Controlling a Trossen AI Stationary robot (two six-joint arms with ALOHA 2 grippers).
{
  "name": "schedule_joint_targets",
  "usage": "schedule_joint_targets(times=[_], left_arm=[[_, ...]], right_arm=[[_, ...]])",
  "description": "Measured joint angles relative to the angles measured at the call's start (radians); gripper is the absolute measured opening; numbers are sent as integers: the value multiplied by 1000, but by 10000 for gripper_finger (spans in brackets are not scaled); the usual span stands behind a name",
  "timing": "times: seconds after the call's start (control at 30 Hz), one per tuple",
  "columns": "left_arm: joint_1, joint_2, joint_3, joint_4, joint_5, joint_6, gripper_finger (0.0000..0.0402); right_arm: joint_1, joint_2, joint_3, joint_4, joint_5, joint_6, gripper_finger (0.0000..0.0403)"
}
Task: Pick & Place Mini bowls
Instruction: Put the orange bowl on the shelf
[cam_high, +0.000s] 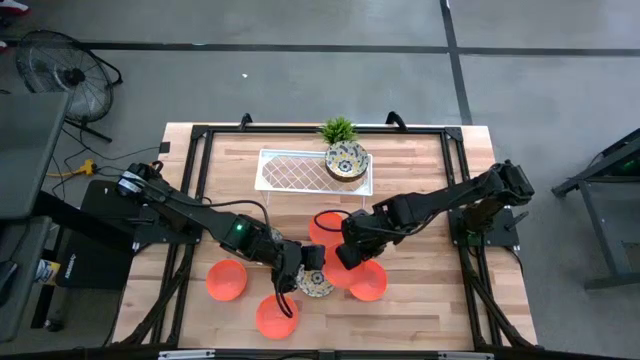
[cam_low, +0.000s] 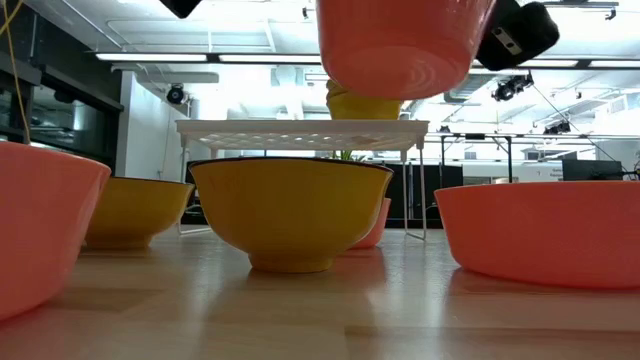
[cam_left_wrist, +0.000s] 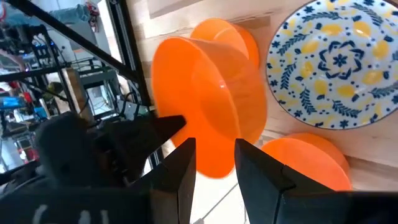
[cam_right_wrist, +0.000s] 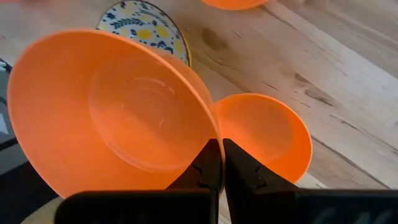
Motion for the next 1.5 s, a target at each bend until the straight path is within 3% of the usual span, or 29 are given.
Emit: schedule_joint_targets(times=[0.8,0.93,1.03,1.37,1.5], left_arm=[[0,0,-2,-49,-9,37,106],[0,0,-2,-37,1,0,106],[0,0,-2,-31,0,-179,106],[1,0,-2,-66,-203,-1165,106],[1,0,-2,-58,-206,-1364,106]], right_arm=[[-10,-4,22,-28,-59,-81,0],[-13,-5,22,-29,-24,-91,0],[-5,-5,22,-40,27,-91,0],[74,-5,21,-157,316,-3,0],[130,-5,21,-165,493,33,0]])
